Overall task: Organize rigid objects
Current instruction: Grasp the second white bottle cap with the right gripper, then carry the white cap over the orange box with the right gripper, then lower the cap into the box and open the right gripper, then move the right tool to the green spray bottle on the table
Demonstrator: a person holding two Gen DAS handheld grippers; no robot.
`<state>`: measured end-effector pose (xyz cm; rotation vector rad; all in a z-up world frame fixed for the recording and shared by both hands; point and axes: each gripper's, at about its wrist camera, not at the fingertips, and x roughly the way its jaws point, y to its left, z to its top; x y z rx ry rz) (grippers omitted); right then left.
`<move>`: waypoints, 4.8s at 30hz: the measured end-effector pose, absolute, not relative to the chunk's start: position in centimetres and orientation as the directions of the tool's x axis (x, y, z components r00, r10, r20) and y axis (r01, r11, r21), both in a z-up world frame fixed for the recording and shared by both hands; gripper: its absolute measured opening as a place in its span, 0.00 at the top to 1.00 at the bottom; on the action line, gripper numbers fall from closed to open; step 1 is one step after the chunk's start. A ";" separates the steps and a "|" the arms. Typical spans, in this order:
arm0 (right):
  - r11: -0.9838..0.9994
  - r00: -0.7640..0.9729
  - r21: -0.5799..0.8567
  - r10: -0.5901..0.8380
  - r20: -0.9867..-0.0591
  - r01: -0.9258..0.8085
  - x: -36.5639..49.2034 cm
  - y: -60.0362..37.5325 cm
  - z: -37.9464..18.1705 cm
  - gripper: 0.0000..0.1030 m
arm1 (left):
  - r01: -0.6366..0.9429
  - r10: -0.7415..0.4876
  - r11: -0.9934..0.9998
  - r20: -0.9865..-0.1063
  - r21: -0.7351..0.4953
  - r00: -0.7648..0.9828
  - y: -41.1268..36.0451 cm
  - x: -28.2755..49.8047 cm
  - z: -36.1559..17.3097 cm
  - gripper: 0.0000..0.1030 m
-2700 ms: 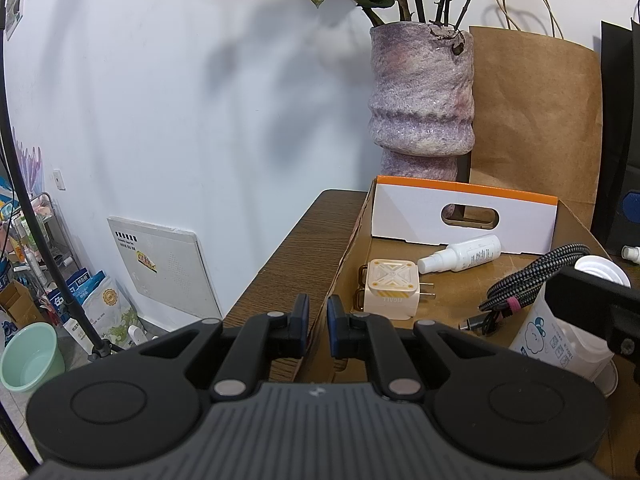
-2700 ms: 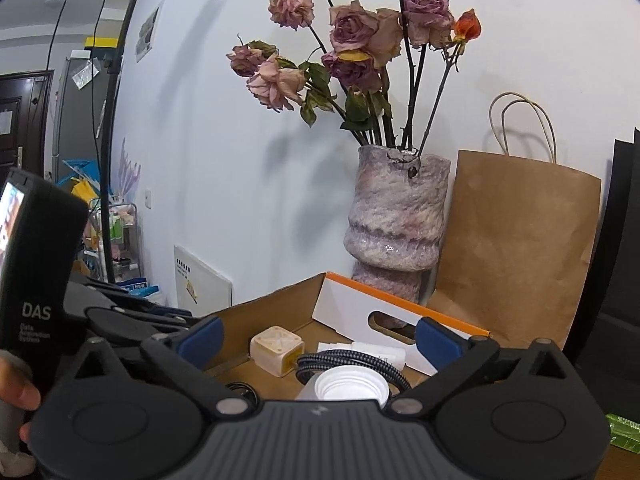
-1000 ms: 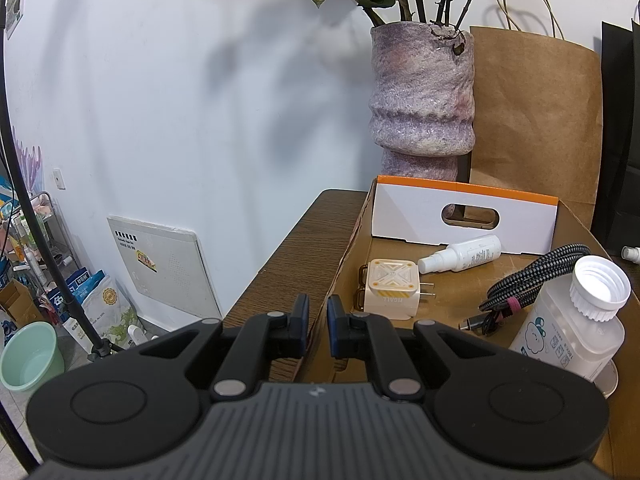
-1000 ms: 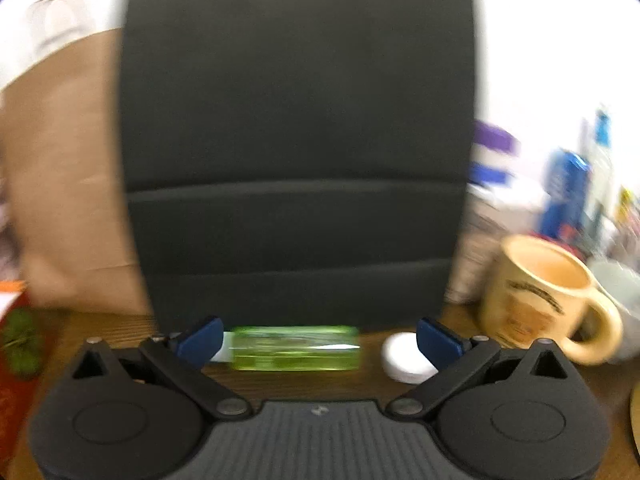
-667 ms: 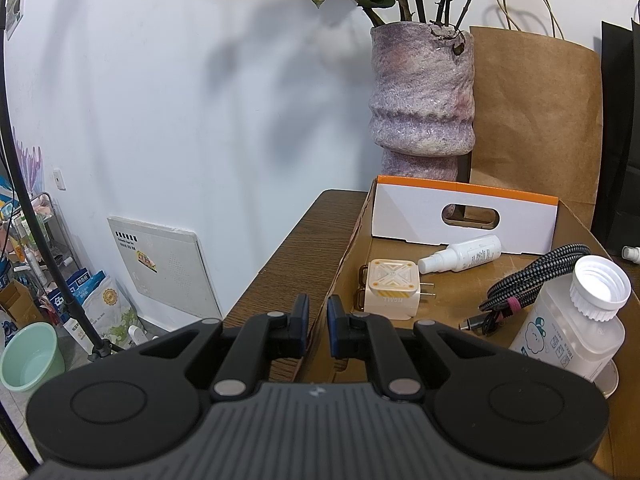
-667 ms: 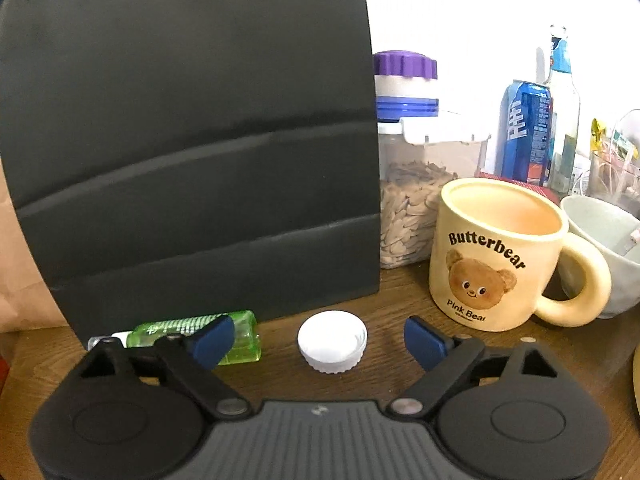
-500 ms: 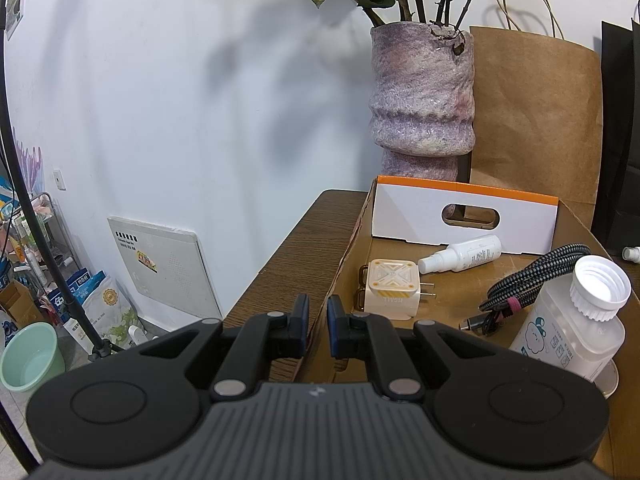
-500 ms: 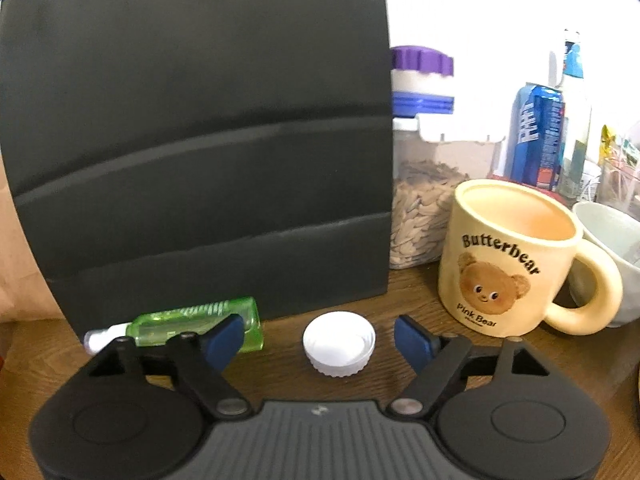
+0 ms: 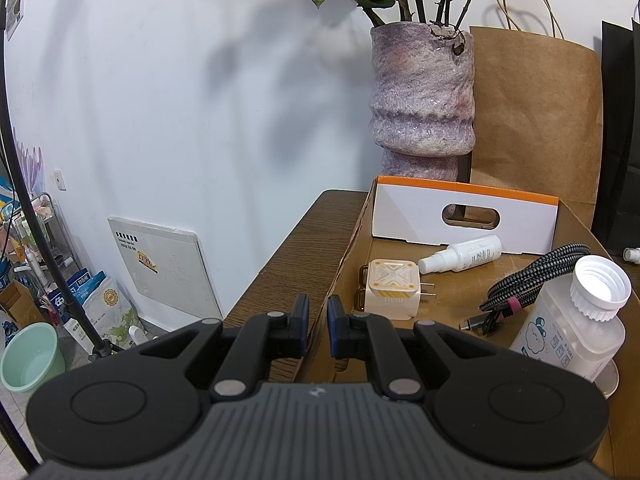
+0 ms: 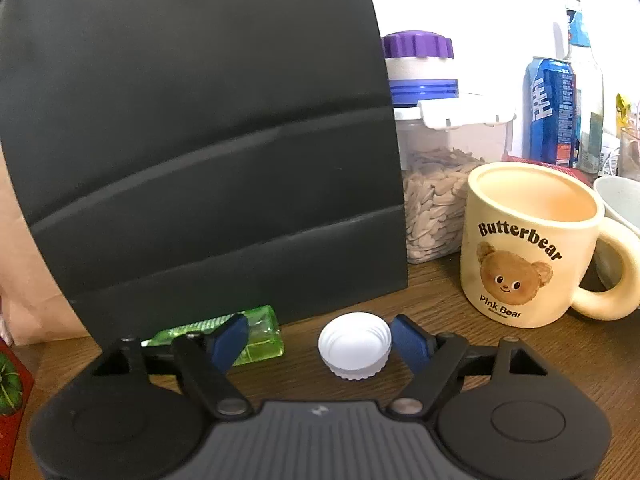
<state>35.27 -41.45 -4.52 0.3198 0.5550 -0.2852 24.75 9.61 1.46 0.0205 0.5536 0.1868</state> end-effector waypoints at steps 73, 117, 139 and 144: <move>0.884 0.837 -0.017 0.436 -0.331 -0.467 28.1 -10.7 4.7 0.62 | -0.171 0.183 0.983 -0.521 0.070 0.834 9.6 24.8 1.4 0.90; 0.870 0.840 -0.046 0.458 -0.291 -0.490 26.2 -9.6 3.9 0.00 | -0.171 0.183 0.983 -0.520 0.072 0.834 9.6 24.8 1.5 0.90; 0.968 0.942 0.027 0.251 -0.221 -0.251 28.8 -16.8 5.5 0.00 | -0.171 0.183 0.983 -0.520 0.072 0.834 9.6 24.8 1.4 0.90; 0.990 0.958 0.016 0.142 -0.250 -0.142 29.9 -20.2 4.6 0.00 | -0.172 0.184 0.983 -0.520 0.072 0.834 9.6 24.8 1.5 0.90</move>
